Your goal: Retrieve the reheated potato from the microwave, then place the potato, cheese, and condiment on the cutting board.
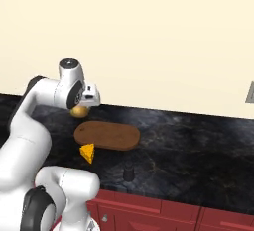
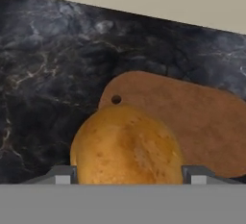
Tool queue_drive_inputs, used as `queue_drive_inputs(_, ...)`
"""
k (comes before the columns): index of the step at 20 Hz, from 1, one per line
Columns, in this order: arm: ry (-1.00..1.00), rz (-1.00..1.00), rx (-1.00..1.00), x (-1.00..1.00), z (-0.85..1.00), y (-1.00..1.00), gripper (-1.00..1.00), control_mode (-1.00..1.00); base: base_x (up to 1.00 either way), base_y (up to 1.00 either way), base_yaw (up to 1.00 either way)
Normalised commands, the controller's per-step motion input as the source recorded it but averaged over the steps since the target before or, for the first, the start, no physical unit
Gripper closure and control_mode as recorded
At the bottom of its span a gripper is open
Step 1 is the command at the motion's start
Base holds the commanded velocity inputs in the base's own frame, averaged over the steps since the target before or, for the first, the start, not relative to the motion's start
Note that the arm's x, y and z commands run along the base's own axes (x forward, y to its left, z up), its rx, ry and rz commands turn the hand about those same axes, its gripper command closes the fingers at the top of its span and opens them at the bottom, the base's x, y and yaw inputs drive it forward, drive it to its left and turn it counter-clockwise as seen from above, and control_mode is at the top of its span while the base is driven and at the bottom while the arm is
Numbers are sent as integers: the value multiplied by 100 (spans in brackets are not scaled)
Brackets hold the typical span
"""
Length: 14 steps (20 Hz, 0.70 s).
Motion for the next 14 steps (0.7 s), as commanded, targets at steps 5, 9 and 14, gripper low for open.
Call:
queue_drive_inputs(5,6,2,0,45,-57,4,100,-100,0,0,0)
queue_drive_inputs(9,14,0,0,28,-54,3,100,-100,0,0,0)
queue_drive_inputs(14,14,0,0,23,-57,11,100,-100,0,0,0)
